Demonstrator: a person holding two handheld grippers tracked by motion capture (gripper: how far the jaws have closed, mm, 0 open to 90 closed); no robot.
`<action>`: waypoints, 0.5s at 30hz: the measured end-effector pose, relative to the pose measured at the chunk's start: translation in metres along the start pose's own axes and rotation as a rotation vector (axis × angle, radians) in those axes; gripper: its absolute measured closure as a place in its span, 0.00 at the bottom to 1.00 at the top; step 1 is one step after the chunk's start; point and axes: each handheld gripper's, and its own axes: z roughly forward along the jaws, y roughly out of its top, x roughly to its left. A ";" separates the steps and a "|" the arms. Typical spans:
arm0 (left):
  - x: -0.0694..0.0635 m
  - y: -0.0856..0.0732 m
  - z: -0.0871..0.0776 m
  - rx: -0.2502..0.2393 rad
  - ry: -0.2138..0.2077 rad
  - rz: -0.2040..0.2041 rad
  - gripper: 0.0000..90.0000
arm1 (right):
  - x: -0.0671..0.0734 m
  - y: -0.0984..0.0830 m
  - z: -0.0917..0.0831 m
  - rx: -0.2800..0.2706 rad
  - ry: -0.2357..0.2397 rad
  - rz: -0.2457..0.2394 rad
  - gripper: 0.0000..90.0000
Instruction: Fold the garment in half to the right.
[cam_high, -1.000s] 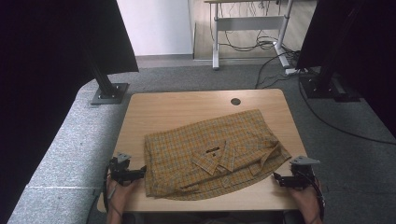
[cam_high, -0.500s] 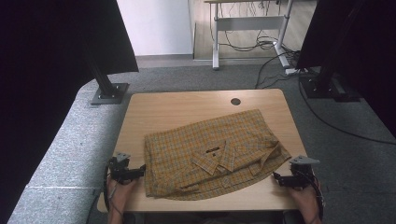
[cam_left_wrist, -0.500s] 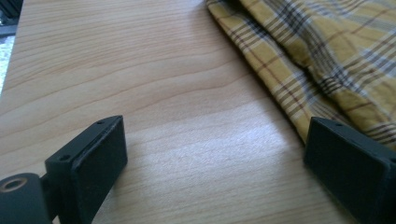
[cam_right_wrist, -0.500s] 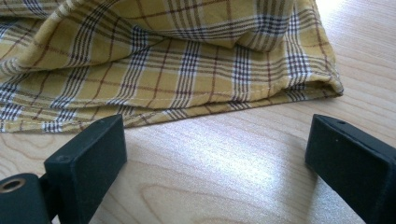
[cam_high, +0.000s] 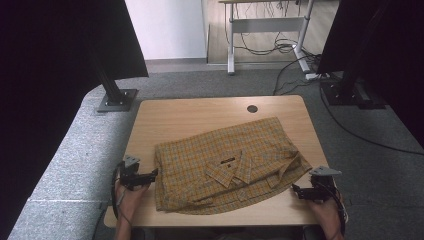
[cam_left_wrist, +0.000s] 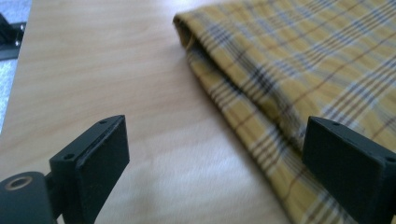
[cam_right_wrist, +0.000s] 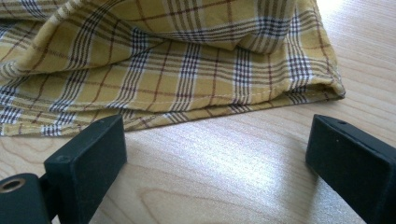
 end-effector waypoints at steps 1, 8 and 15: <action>0.000 0.002 0.001 -0.002 -0.003 0.004 0.08 | 0.000 0.000 0.000 0.000 0.000 0.000 0.05; 0.006 0.015 0.015 -0.029 -0.026 -0.004 0.09 | 0.000 0.001 0.001 0.000 -0.003 0.002 0.05; 0.010 0.028 0.032 -0.042 -0.055 -0.032 0.09 | 0.000 0.001 0.001 0.000 -0.003 0.002 0.05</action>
